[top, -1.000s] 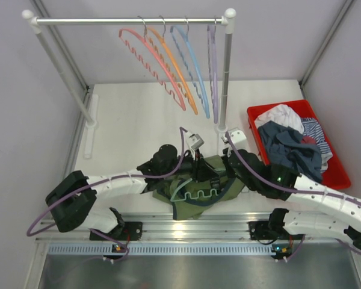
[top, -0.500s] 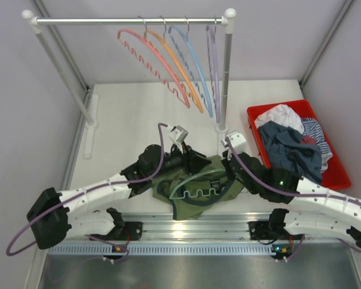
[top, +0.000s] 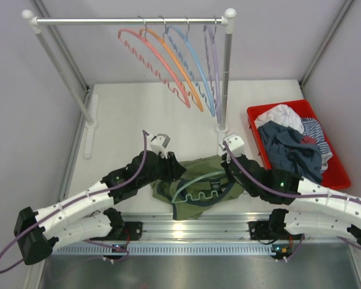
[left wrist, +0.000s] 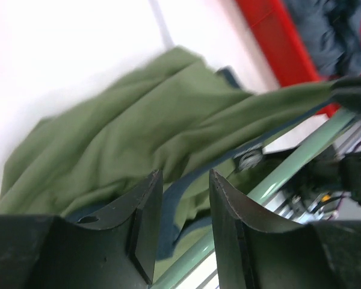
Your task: Place the tank top on the hanger
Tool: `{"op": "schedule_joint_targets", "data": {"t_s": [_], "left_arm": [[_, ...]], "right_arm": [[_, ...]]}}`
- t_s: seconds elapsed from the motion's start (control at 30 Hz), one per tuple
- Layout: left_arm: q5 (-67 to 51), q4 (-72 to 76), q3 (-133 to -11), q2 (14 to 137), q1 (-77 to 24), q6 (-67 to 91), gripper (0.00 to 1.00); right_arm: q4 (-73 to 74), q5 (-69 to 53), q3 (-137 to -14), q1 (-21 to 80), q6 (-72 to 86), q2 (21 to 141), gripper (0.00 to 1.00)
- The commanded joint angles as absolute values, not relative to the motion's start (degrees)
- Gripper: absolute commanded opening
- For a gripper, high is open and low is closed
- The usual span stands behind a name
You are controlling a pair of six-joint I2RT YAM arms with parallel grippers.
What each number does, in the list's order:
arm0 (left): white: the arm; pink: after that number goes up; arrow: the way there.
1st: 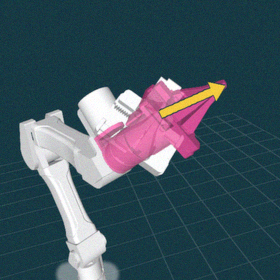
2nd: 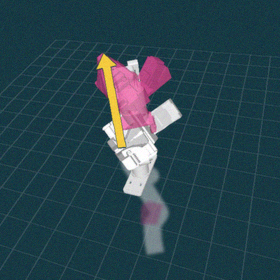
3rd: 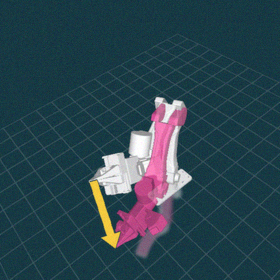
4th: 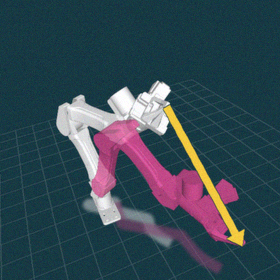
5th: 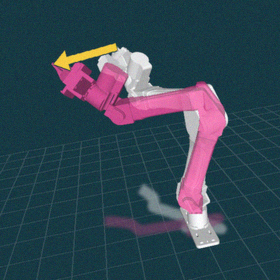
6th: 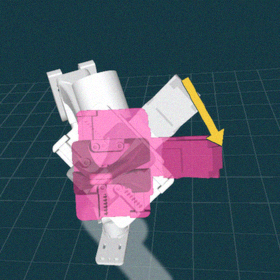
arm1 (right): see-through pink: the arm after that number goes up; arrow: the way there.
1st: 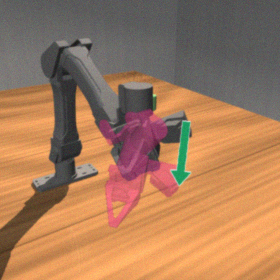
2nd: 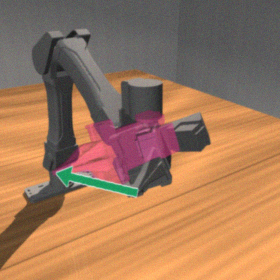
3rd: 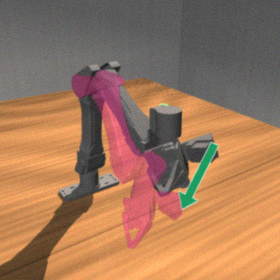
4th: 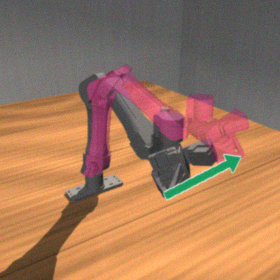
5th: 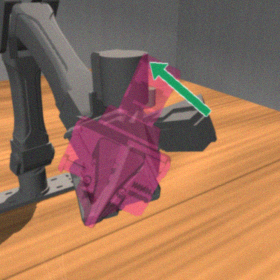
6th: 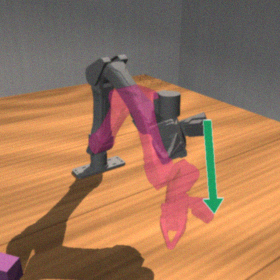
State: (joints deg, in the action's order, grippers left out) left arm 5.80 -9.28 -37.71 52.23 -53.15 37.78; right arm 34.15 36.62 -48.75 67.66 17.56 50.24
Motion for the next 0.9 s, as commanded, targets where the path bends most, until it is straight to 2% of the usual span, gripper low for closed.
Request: {"op": "schedule_joint_targets", "data": {"t_s": [0.0,0.27,0.33,0.53,0.87], "left_arm": [[4.05,-19.59,-40.25,51.24,-53.17,39.29,0.41],[5.98,-29.35,-43.15,51.59,-55.37,38.67,0.46],[5.19,-29.36,-43.5,52.2,-56.07,38.41,0.52],[6.85,-29.88,-44.65,56.94,-59.85,38.32,0.52],[9.67,-30.76,-45.79,61.6,-59.94,38.14,0.5]], "right_arm": [[33.31,39.72,-52.73,68.99,17.23,49.31,0.0],[33.66,40.34,-52.91,69.17,17.67,49.57,0.0],[33.84,40.43,-53.0,69.17,17.67,49.57,0.0],[34.01,40.6,-53.0,69.17,17.67,49.31,0.0],[34.19,40.6,-52.91,69.43,17.67,48.61,0.0]]}}
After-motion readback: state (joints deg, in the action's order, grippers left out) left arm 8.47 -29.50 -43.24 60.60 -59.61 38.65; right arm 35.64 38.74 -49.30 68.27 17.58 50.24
